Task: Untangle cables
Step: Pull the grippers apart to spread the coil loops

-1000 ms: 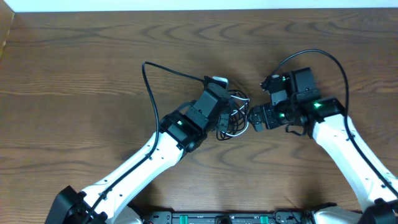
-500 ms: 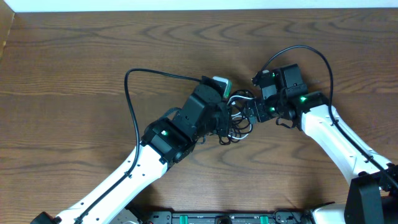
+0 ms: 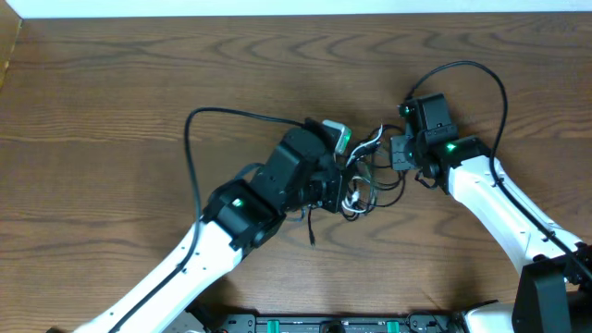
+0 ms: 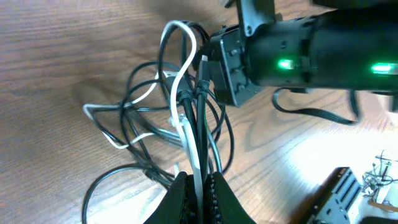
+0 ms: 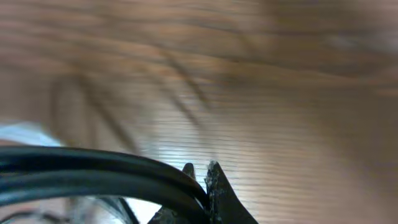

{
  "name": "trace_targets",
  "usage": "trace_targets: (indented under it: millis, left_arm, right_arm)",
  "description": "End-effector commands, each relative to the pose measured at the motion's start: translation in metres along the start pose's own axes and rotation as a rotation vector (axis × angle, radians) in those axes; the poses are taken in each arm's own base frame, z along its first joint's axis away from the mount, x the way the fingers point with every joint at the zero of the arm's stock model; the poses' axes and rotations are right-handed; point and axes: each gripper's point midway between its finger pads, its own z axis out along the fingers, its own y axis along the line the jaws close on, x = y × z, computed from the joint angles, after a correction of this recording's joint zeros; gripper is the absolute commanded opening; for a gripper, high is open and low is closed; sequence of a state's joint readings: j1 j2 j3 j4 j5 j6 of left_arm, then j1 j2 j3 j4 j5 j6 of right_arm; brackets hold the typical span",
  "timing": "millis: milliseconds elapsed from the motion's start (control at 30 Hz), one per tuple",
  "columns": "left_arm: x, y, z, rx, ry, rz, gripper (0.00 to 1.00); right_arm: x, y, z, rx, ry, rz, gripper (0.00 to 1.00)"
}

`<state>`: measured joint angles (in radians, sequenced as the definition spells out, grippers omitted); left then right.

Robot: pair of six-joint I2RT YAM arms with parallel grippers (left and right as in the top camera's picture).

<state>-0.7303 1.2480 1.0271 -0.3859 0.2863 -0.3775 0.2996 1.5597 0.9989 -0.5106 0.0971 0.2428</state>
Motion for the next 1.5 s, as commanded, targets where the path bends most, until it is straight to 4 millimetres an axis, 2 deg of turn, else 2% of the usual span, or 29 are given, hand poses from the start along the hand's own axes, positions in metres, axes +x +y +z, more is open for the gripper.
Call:
trace_targets:
  millis: [0,33,67,167,300,367,433,467,500,567,600,700,800,833,867,967,1033,1100,1133,1167,1200,1233,1267,1300,1333,1467]
  left_arm:
    - [-0.011,-0.016,-0.033,0.048,-0.078,0.045,0.08]
    - [-0.014,-0.015,-0.041,0.035,-0.101,0.049,0.08]
    - [-0.018,-0.009,-0.057,-0.016,-0.146,0.049,0.08]
    - [-0.021,0.01,-0.084,-0.138,-0.214,0.04,0.08]
    - [-0.017,0.037,-0.118,-0.3,-0.284,0.009,0.08]
    - [-0.015,0.049,-0.134,-0.367,-0.315,-0.004,0.08]
    - [-0.014,0.052,-0.143,-0.391,-0.332,-0.005,0.08]
    - [-0.012,0.056,-0.148,-0.41,-0.339,-0.007,0.07]
    - [-0.011,0.056,-0.149,-0.414,-0.339,-0.007,0.08]
    - [-0.01,0.06,-0.151,-0.433,-0.338,-0.007,0.08]
    - [-0.01,0.065,-0.154,-0.467,-0.346,-0.016,0.08]
    - [-0.01,0.073,-0.16,-0.509,-0.371,-0.066,0.08]
    - [-0.01,0.077,-0.168,-0.529,-0.401,-0.097,0.08]
    - [-0.01,0.078,-0.171,-0.535,-0.411,-0.103,0.08]
    - [-0.011,0.08,-0.177,-0.548,-0.432,-0.118,0.08]
    - [-0.011,0.083,-0.188,-0.566,-0.47,-0.132,0.08]
    - [-0.012,0.085,-0.195,-0.576,-0.497,-0.154,0.08]
    - [-0.012,0.085,-0.197,-0.573,-0.511,-0.169,0.07]
    - [-0.012,0.085,-0.197,-0.572,-0.512,-0.169,0.08]
    - [-0.012,0.085,-0.197,-0.571,-0.51,-0.168,0.08]
    - [-0.011,0.084,-0.195,-0.565,-0.501,-0.166,0.08]
    - [-0.011,0.084,-0.194,-0.565,-0.5,-0.166,0.08]
    - [-0.011,0.084,-0.194,-0.567,-0.497,-0.165,0.08]
    - [-0.011,0.084,-0.193,-0.568,-0.494,-0.165,0.08]
    - [-0.011,0.084,-0.192,-0.568,-0.49,-0.164,0.08]
    - [-0.009,0.082,-0.182,-0.556,-0.444,-0.12,0.08]
  right_arm:
    - [-0.01,-0.04,-0.001,0.155,-0.033,0.106,0.01]
    - [-0.009,-0.044,-0.001,0.155,-0.027,0.117,0.01]
    - [-0.007,-0.05,0.0,0.145,-0.013,0.141,0.01]
    - [-0.005,-0.057,0.001,0.132,0.004,0.172,0.01]
    - [-0.006,-0.053,0.001,0.091,0.003,0.181,0.01]
    - [-0.012,-0.037,0.002,0.001,-0.007,0.138,0.01]
    - [-0.02,-0.011,0.0,-0.143,-0.03,0.062,0.01]
    - [-0.03,0.022,-0.009,-0.338,-0.076,-0.042,0.01]
    - [-0.035,0.036,-0.015,-0.423,-0.102,-0.08,0.01]
    - [-0.043,0.048,-0.021,-0.494,-0.142,-0.099,0.01]
    - [-0.05,0.045,-0.021,-0.474,-0.169,-0.095,0.01]
    - [-0.055,0.01,-0.008,-0.266,-0.171,0.023,0.01]
    - [-0.04,-0.059,0.001,0.111,-0.139,0.236,0.01]
    - [-0.036,-0.068,0.001,0.16,-0.132,0.259,0.01]
    - [-0.026,-0.085,0.0,0.252,-0.108,0.294,0.01]
    - [-0.012,-0.097,0.006,0.295,-0.049,0.303,0.01]
    - [-0.006,-0.096,0.014,0.272,-0.017,0.308,0.01]
    - [-0.003,-0.077,0.023,0.164,0.017,0.284,0.02]
    - [-0.004,-0.055,0.03,0.035,0.037,0.217,0.05]
    - [-0.006,-0.032,0.033,-0.098,0.047,0.144,0.13]
    - [-0.006,0.013,0.03,-0.365,0.046,0.001,0.33]
    - [-0.005,0.037,0.022,-0.514,0.035,-0.08,0.53]
    - [-0.002,0.06,0.012,-0.658,0.023,-0.15,0.71]
    - [0.0,0.074,0.004,-0.75,0.014,-0.195,0.88]
    - [0.003,0.084,-0.001,-0.808,0.011,-0.224,0.99]
    - [0.01,0.097,0.001,-0.792,0.024,-0.273,0.99]
